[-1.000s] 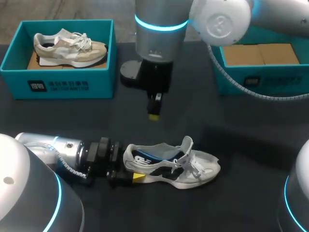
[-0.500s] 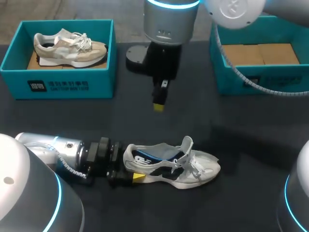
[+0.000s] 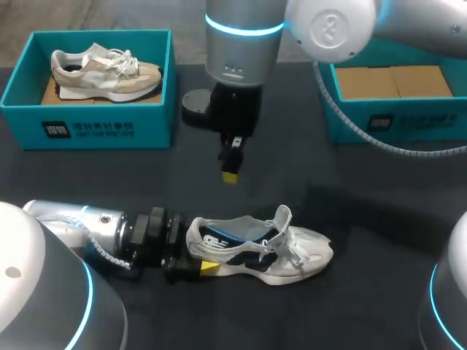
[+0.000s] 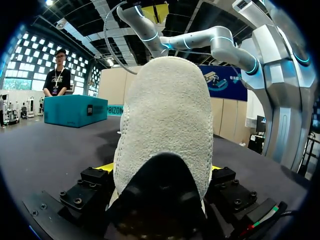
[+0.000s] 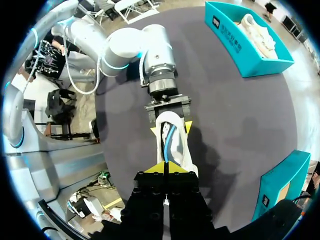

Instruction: Take the shoe out of the shoebox, open the shoe tongue, remove and reinsert the insole, then place the shoe into the shoebox

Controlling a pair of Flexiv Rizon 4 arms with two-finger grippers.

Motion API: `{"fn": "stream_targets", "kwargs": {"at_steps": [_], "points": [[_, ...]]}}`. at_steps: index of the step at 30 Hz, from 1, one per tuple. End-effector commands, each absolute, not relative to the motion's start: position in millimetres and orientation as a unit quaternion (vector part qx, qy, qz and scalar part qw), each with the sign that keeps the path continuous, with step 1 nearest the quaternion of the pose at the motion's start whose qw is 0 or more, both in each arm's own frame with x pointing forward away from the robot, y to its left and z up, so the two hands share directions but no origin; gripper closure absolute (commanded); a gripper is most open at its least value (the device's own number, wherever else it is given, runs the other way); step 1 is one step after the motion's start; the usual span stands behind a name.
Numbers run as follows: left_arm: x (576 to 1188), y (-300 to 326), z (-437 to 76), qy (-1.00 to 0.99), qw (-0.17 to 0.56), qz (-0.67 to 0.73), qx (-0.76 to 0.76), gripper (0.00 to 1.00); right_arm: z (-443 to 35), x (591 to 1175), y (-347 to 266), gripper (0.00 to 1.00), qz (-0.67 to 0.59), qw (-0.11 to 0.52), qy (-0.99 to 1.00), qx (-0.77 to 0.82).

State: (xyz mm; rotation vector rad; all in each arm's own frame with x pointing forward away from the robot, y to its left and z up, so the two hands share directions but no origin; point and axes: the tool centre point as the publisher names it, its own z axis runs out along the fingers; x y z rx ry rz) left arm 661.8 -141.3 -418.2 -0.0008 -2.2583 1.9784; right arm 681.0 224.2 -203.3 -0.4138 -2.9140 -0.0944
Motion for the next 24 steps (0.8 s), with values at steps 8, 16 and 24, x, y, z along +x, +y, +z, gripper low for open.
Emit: {"fn": "stream_targets", "kwargs": {"at_steps": [8, 16, 24], "points": [[663, -142, -418, -0.750, 0.070, 0.657, 0.000, 1.00, -237, 671, 234, 0.70, -0.038, 0.102, -0.983, -0.147], [663, -142, -418, -0.750, 0.070, 0.657, 0.000, 1.00, -266, 669, 238, 0.73, -0.035, 0.117, -0.979, -0.161], [663, -142, -418, -0.750, 0.070, 0.657, 0.000, 1.00, -288, 666, 237, 0.73, -0.057, 0.121, -0.978, -0.160]]}}
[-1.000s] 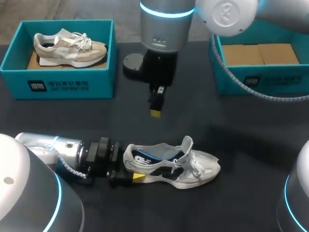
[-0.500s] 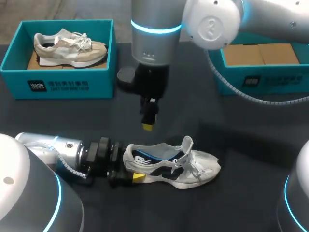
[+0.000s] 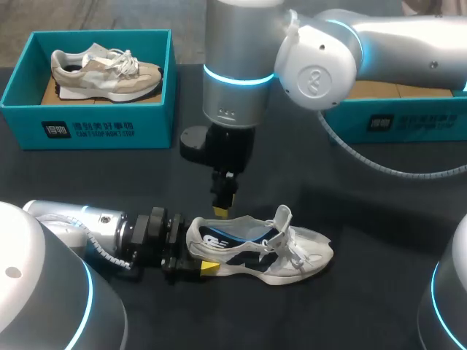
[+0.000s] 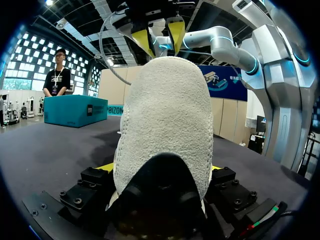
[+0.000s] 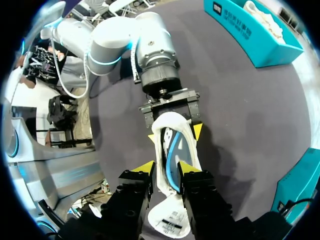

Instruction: Take the shoe out of the shoebox, open the shoe tongue, remove and reinsert the insole, then place the shoe into the shoebox

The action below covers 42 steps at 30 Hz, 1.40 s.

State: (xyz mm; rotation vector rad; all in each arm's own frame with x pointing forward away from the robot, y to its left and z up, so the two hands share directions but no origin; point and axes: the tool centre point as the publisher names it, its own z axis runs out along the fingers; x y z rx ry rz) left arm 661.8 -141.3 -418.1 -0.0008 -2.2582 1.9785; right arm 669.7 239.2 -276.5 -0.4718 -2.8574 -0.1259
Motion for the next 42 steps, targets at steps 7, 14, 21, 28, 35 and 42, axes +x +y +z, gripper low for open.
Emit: {"fn": "stream_targets", "kwargs": {"at_steps": [7, 14, 21, 28, 35, 42], "points": [[663, -142, -418, -0.750, 0.070, 0.657, 0.000, 1.00, -301, 661, 240, 0.73, -0.062, 0.125, -0.976, -0.168], [663, -142, -418, -0.750, 0.070, 0.657, 0.000, 1.00, -310, 653, 240, 0.73, -0.064, 0.117, -0.970, -0.203], [663, -142, -418, -0.750, 0.070, 0.657, 0.000, 1.00, -323, 653, 242, 0.66, -0.066, 0.118, -0.969, -0.208], [663, -142, -418, -0.750, 0.070, 0.657, 0.000, 1.00, -329, 652, 240, 0.70, -0.060, 0.115, -0.964, -0.232], [663, -142, -418, -0.750, 0.070, 0.657, 0.000, 1.00, -337, 653, 240, 0.72, -0.056, 0.121, -0.956, -0.261], [663, -142, -418, -0.750, 0.070, 0.657, 0.000, 1.00, -341, 653, 247, 0.73, -0.044, 0.132, -0.950, -0.278]]}}
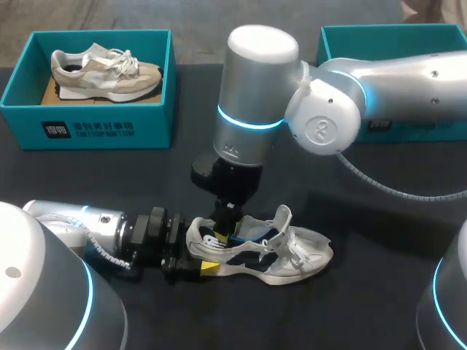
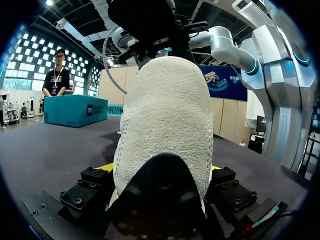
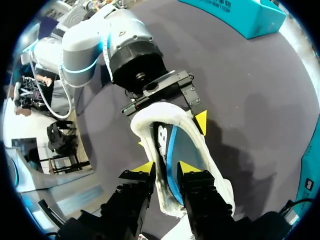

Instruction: Take the shoe out of the shoebox, open the shoe tongue, remove and reinsert the insole, then place the shoe into the shoebox

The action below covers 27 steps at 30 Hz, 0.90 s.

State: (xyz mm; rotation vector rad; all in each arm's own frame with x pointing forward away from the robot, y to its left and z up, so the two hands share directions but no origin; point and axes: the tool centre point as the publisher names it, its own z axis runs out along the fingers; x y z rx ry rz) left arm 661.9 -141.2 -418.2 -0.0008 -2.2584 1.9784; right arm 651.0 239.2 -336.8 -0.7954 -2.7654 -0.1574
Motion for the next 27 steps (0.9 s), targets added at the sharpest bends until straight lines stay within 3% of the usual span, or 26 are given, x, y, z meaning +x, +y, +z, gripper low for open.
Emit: {"fn": "stream_targets", "kwargs": {"at_steps": [1, 16, 21, 23, 27], "points": [[663, -142, -418, -0.750, 0.070, 0.657, 0.000, 1.00, -342, 653, 248, 0.73, -0.039, 0.134, -0.949, -0.283], [663, -142, -418, -0.750, 0.070, 0.657, 0.000, 1.00, -352, 651, 247, 0.79, -0.033, 0.153, -0.944, -0.290], [663, -142, -418, -0.750, 0.070, 0.657, 0.000, 1.00, -355, 647, 246, 0.88, -0.035, 0.157, -0.942, -0.294], [663, -142, -418, -0.750, 0.070, 0.657, 0.000, 1.00, -354, 646, 246, 1.00, -0.034, 0.158, -0.942, -0.294], [663, -142, -418, -0.750, 0.070, 0.657, 0.000, 1.00, -350, 643, 245, 1.00, -0.039, 0.151, -0.946, -0.285]]}}
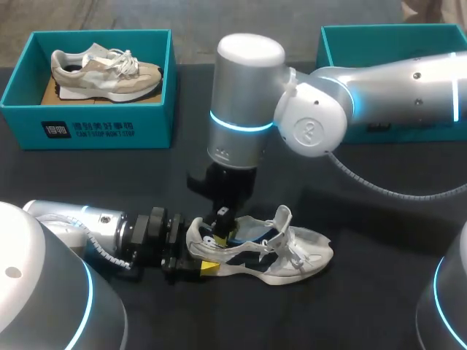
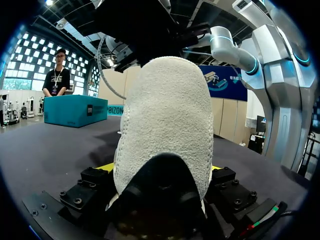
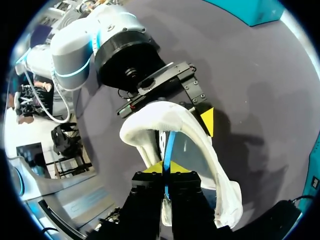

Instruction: Take the shoe out of the shoebox, open the shoe tongue, remove and reinsert the insole, then place the shoe into the shoebox

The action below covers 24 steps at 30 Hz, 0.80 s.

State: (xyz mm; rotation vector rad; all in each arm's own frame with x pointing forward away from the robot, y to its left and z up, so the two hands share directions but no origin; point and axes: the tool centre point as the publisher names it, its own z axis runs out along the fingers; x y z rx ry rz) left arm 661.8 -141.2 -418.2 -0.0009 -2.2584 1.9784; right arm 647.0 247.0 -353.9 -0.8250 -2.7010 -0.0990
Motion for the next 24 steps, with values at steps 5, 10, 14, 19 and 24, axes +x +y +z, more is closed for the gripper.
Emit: {"fn": "stream_targets", "kwargs": {"at_steps": [5, 10, 14, 19, 24], "points": [[663, -142, -418, -0.750, 0.070, 0.657, 0.000, 1.00, -344, 641, 241, 1.00, -0.044, 0.141, -0.948, -0.283], [663, -142, -418, -0.750, 0.070, 0.657, 0.000, 1.00, -337, 641, 239, 1.00, -0.064, 0.124, -0.955, -0.261], [663, -142, -418, -0.750, 0.070, 0.657, 0.000, 1.00, -332, 642, 237, 1.00, -0.080, 0.112, -0.960, -0.246], [663, -142, -418, -0.750, 0.070, 0.657, 0.000, 1.00, -326, 643, 233, 1.00, -0.096, 0.097, -0.964, -0.227], [663, -142, -418, -0.750, 0.070, 0.657, 0.000, 1.00, -322, 644, 224, 1.00, -0.124, 0.080, -0.968, -0.203]]}}
